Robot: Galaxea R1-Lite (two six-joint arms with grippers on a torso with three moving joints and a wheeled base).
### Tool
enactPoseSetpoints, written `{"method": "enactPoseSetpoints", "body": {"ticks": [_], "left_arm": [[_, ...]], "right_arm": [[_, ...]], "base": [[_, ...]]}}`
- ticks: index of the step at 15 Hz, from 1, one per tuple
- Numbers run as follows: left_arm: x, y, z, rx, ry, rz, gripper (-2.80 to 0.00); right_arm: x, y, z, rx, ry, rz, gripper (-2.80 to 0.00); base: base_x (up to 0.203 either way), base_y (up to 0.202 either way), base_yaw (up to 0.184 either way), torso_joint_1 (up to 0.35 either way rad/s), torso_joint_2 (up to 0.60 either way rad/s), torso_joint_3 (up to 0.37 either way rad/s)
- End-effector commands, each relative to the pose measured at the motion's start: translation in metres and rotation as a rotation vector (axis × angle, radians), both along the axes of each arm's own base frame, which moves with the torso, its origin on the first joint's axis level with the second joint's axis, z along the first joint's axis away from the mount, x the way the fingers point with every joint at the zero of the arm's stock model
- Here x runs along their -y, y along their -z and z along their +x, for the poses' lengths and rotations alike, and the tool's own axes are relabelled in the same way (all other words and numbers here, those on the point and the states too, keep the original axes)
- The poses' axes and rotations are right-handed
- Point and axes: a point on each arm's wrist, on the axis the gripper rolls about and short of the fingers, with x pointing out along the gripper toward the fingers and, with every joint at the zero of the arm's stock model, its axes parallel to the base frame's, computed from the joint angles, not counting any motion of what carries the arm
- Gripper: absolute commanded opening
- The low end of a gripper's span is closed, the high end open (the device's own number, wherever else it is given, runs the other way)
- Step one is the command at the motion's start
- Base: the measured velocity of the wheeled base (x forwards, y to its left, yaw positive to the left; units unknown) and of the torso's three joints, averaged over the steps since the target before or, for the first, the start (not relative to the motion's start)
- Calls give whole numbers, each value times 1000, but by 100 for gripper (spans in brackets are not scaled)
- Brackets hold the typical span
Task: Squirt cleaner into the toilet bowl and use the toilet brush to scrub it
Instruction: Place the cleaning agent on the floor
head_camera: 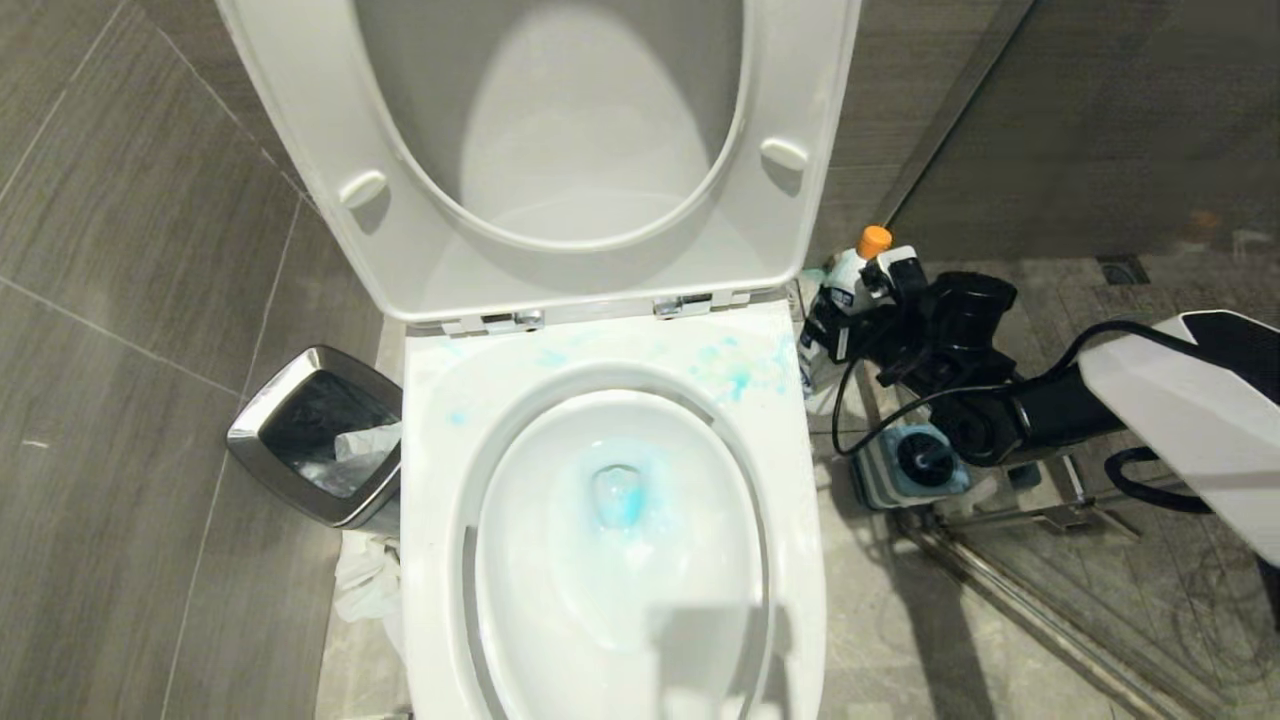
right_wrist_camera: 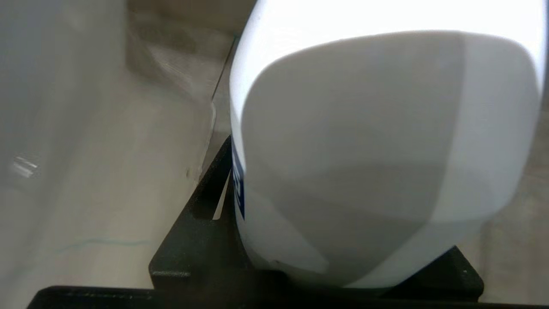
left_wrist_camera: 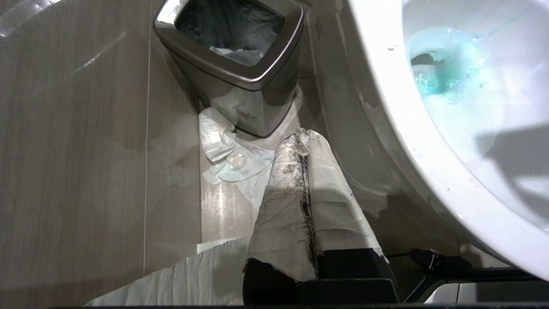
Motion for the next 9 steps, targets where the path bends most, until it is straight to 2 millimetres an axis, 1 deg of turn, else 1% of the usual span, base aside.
{"method": "enactPoseSetpoints", "body": {"ticks": [1,4,9], "left_arm": [[0,0,0,0,0,0,-280],[0,0,0,-1,0,2,-280],[0,0,0,-1,0,2,-280]], "right_arm": [[-2,23,17,-8,1,-24,-280],[-4,21,30,52,-25,-63,-280],[-8,8,42,165,-83,-151,-280]], "base": [[0,0,0,7,-2,-196],[0,0,0,1,2,-197],[0,0,0,2,6,-196]]}}
